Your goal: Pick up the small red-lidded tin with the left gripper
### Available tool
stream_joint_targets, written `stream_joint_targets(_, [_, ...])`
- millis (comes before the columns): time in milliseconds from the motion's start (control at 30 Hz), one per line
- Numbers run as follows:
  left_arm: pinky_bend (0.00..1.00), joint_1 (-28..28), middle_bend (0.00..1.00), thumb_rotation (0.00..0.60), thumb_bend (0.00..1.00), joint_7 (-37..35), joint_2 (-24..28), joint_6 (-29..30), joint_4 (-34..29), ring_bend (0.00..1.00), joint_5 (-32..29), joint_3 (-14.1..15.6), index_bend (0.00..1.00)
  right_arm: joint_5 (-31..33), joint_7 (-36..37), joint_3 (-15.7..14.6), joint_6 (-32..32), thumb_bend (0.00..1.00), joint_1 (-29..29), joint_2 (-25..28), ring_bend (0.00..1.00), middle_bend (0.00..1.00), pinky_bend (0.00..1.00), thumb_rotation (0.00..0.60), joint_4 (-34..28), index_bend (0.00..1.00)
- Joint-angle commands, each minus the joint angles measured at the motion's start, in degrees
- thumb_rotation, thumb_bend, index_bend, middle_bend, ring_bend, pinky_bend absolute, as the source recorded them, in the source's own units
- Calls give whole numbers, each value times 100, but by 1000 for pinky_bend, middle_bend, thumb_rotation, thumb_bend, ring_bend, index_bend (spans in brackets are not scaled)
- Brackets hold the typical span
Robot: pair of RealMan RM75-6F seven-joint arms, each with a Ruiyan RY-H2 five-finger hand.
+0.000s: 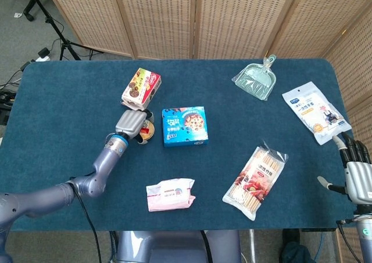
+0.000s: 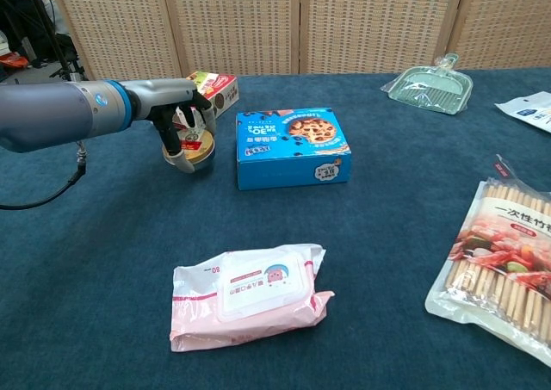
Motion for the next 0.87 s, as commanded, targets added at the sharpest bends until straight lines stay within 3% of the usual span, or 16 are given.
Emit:
stream_joint_targets(33, [192, -147, 0, 600, 0, 229, 145, -29, -364, 0, -577, 54, 0, -13, 8, -1, 20, 0, -8, 12, 0, 0, 0, 600, -13, 0])
stream_joint_targets(133, [116, 3, 0, 600, 0, -91, 327, 196, -725, 0, -233, -75, 0, -38, 19, -6, 60, 0, -25, 25, 0, 0, 0, 600, -36, 0])
stream_joint_targets(267, [6, 615, 0, 600, 0, -1005, 1057, 660, -1652, 0, 1010, -183, 0, -78, 13, -20, 109, 0, -48, 44, 0, 0, 0, 600, -75, 0])
stream_joint_targets(467, [0, 1600, 0, 600, 0, -1818, 2142, 1668, -2372, 0, 2604, 150, 0, -146, -68, -50, 172, 0, -69, 34, 0, 0, 0, 600, -122, 0])
stream_joint_targets(567, [0, 2021, 0, 600, 0, -1785, 2421, 2209, -2417, 0, 2818, 335, 0, -150, -177, -54, 204, 0, -80, 18, 0, 0, 0, 600, -171, 0])
stream_joint_targets(633, [0, 2600, 0, 600, 0, -1833, 2600, 2855, -2322, 0, 2824, 561, 0, -209, -266, -65, 262, 0, -88, 6, 0, 0, 0, 600, -242, 0])
stream_joint_targets(867, [0, 3831, 0, 600, 0, -2500, 2387, 4266, -1400, 0, 3388, 1052, 0, -239, -410, -77, 363, 0, -135, 4, 0, 0, 0, 600, -298, 0])
